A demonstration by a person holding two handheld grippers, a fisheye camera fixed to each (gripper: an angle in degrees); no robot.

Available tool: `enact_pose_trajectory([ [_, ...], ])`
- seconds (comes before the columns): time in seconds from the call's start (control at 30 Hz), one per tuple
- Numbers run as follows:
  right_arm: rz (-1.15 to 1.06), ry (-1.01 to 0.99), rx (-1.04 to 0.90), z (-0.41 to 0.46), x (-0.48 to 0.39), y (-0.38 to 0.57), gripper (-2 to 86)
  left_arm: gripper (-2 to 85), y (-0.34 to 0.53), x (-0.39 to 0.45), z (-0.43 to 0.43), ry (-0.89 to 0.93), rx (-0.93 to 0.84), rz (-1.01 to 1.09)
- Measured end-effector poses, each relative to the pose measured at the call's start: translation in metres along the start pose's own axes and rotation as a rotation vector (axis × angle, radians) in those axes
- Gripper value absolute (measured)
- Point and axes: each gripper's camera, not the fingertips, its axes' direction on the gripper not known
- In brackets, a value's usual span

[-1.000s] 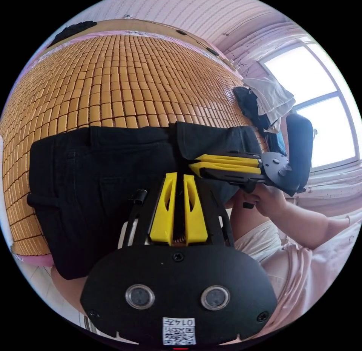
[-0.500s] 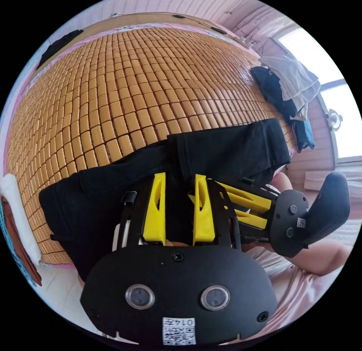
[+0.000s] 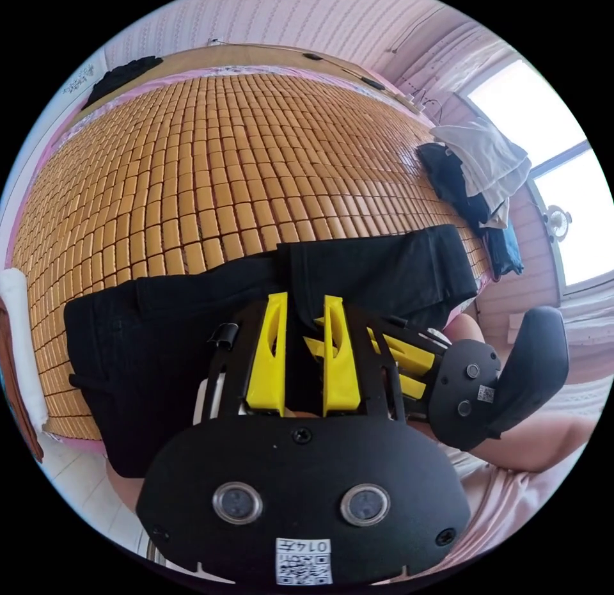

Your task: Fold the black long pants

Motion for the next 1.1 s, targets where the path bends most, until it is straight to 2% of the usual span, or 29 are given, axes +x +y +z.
enact_pose_trajectory([
  [0.07,0.009,-0.014,0.008,-0.002,0.005,0.002,6.0,9.0,-0.006,0.007,0.008,-0.075,-0.052,0.007],
  [0.2,0.006,-0.015,0.015,-0.006,0.008,0.004,6.1,7.7,-0.016,0.013,0.013,-0.095,-0.114,0.026],
  [0.37,0.017,-0.051,-0.006,-0.020,0.022,0.001,5.8,0.9,-0.020,0.038,0.002,-0.134,-0.139,0.162],
  [0.5,0.005,-0.118,0.005,-0.063,0.035,0.005,5.4,-0.4,-0.014,0.036,-0.035,-0.021,-0.059,0.148],
  [0.6,-0.024,-0.215,0.120,-0.128,0.045,0.015,5.4,-0.7,0.004,0.033,-0.102,0.108,0.042,0.135],
  [0.7,-0.071,-0.274,0.222,-0.183,0.050,0.025,5.1,-0.6,0.035,0.004,-0.186,0.093,0.121,0.064],
  [0.77,-0.083,-0.271,0.243,-0.189,0.056,0.032,4.9,-0.4,0.060,-0.057,-0.218,-0.017,0.078,-0.071],
  [0.87,0.027,-0.232,0.100,-0.148,0.073,0.031,4.4,0.6,0.079,-0.144,-0.186,-0.114,-0.024,-0.280],
  [0.97,0.156,-0.182,-0.012,-0.126,0.087,0.028,3.8,1.7,0.095,-0.188,-0.146,-0.032,-0.090,-0.433],
  [1.1,0.202,-0.008,-0.010,-0.129,0.099,0.031,5.0,3.6,0.103,-0.175,-0.142,-0.056,-0.048,-0.376],
])
